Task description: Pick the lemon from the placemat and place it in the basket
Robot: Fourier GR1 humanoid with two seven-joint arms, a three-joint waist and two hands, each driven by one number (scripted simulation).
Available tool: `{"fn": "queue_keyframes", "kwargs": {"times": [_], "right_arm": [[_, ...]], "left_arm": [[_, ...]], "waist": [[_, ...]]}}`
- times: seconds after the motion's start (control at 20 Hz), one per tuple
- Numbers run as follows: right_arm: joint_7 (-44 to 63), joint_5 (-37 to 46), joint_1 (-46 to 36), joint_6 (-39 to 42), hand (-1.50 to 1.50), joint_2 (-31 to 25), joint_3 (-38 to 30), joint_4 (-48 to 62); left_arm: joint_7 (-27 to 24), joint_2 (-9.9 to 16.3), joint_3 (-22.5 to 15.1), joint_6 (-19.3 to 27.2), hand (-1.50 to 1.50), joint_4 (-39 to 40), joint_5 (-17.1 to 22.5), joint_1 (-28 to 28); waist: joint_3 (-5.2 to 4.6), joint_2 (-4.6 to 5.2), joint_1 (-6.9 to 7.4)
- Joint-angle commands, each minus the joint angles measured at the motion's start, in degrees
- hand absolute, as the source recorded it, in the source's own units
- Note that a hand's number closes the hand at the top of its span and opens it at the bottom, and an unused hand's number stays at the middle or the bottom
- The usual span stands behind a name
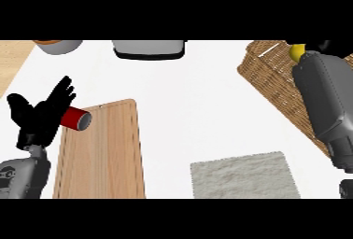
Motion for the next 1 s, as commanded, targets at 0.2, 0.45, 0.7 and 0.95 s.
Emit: {"fn": "queue_keyframes", "kwargs": {"times": [0.2,0.45,0.7,0.95], "right_arm": [[-7.0,-6.3,0.6,-6.6,-1.5,-0.7,-1.9,-2.7],[-4.7,-7.9,4.4,-14.1,-1.5,-0.2,-5.4,-11.5],[-5.7,-12.7,12.8,-14.7,-1.5,0.3,-8.6,-25.3],[-5.1,-21.4,26.3,-3.7,-1.5,0.7,-8.1,-45.4]], "left_arm": [[-0.7,-1.1,-0.4,0.2,0.0,-0.3,-0.8,1.5],[-0.3,1.0,1.8,-0.5,0.0,1.0,0.3,0.1],[-0.1,0.3,2.4,0.2,0.0,-0.6,0.7,3.0],[-1.7,1.3,4.2,-0.5,0.0,1.7,1.3,3.8]], "waist": [[-0.01,-0.1,-0.16],[-0.03,-0.59,-1.71],[-0.03,-1.24,-3.04],[-0.07,-1.62,-4.7]]}}
